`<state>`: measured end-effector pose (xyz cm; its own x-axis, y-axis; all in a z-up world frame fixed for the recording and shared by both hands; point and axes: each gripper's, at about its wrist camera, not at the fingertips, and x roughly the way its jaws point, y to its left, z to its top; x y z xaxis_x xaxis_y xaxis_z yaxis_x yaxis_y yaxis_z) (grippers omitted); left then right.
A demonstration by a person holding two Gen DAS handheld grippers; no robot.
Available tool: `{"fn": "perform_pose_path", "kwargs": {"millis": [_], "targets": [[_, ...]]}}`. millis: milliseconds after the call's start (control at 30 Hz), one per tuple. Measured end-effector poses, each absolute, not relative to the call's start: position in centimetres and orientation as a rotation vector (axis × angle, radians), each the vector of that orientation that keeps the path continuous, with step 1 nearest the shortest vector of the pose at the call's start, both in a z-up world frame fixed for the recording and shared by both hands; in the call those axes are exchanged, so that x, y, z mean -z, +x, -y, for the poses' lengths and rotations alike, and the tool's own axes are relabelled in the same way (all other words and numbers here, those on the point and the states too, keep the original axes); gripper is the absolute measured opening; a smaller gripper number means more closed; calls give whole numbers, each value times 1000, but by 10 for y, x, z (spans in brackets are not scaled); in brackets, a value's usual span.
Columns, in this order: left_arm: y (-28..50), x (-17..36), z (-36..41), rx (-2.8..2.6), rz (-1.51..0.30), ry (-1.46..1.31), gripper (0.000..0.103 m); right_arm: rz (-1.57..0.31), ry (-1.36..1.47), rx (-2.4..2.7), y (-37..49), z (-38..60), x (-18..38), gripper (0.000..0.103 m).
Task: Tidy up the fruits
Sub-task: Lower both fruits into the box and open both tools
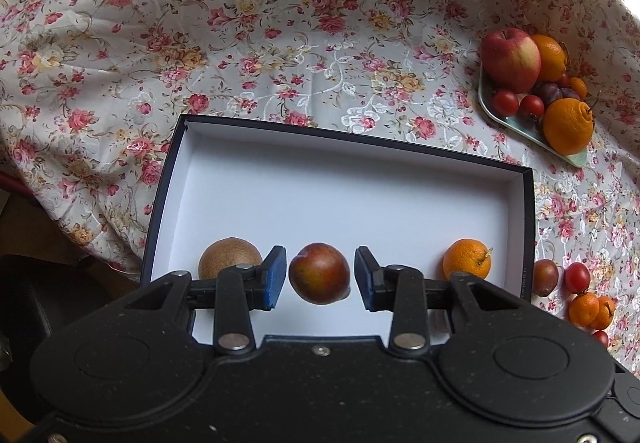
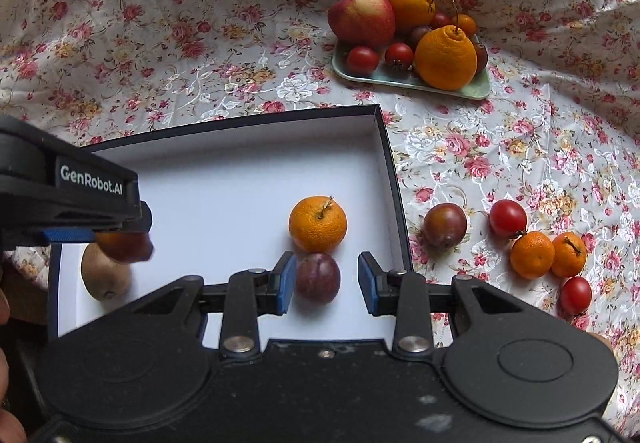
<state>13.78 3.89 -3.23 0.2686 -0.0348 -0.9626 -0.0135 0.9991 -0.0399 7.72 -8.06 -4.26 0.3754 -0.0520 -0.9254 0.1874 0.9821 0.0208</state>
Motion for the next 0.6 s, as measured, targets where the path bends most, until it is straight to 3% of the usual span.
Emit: {"fn": "perform_pose_path", "kwargs": {"millis": [200,600], "targets": [[139,32,-42,13,-1304,-61,46,-1158,35,129,74,72,42,37],[139,34,-39,9,-1317,-56,46,-1205,104,145,75,89,44,37]]}}
